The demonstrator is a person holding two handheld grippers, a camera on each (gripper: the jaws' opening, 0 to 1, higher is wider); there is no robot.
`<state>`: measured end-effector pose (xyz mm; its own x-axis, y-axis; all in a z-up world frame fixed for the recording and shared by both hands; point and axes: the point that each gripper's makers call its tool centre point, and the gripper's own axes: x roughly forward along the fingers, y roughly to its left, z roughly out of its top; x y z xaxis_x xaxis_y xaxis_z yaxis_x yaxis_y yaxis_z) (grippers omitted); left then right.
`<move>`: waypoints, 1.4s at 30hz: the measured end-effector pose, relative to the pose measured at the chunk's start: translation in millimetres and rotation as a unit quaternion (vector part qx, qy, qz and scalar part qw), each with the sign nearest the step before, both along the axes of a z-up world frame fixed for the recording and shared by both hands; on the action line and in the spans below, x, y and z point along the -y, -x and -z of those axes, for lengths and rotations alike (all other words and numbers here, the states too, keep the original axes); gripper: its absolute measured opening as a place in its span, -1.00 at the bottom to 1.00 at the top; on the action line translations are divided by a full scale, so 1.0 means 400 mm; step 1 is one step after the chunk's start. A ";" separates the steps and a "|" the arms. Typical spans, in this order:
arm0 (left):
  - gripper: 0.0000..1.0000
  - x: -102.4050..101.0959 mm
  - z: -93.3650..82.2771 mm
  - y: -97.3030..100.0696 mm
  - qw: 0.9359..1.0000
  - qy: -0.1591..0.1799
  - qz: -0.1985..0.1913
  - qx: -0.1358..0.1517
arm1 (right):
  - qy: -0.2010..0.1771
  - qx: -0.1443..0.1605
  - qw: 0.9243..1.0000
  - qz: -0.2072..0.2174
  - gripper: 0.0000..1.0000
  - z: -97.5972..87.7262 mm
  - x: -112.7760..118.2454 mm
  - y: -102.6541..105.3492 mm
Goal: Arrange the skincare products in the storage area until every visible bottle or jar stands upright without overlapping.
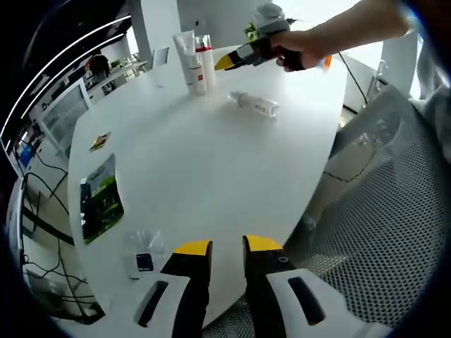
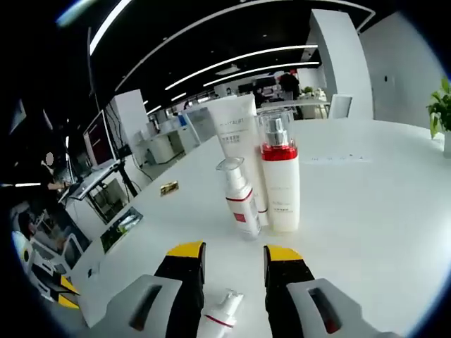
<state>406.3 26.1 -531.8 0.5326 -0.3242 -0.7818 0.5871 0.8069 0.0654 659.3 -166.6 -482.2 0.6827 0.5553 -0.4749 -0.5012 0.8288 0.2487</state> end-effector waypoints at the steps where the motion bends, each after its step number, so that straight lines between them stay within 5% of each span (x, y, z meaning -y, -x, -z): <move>1: -0.71 0.002 -0.001 0.000 1.000 0.001 0.001 0.001 | -0.001 -0.004 1.000 0.005 -0.44 0.001 0.004 0.012; 18: -0.68 0.010 -0.026 -0.009 1.000 0.017 0.007 0.023 | 0.107 -0.093 0.990 -0.025 -0.29 0.147 0.009 0.179; 30: -0.65 0.005 -0.033 -0.012 0.999 0.042 -0.010 0.016 | 0.156 -0.095 0.983 -0.013 -0.34 0.177 0.042 0.205; 35: -0.65 0.008 -0.032 -0.006 0.999 0.046 -0.010 0.009 | 0.189 -0.107 0.975 -0.041 -0.46 0.204 0.049 0.238; 38: -0.65 0.009 -0.032 -0.004 0.999 0.049 -0.008 0.006 | 0.211 -0.092 0.971 -0.066 -0.67 0.200 0.057 0.243; 42: -0.64 0.017 -0.033 0.000 0.998 0.059 -0.005 -0.002 | 0.217 -0.084 0.969 -0.088 -0.68 0.206 0.052 0.256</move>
<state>406.3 19.1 -518.7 0.5332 -0.4100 -0.7400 0.5796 0.8142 -0.0334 557.1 -187.4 -564.6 0.4894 0.3783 -0.7858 -0.6265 0.7793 -0.0150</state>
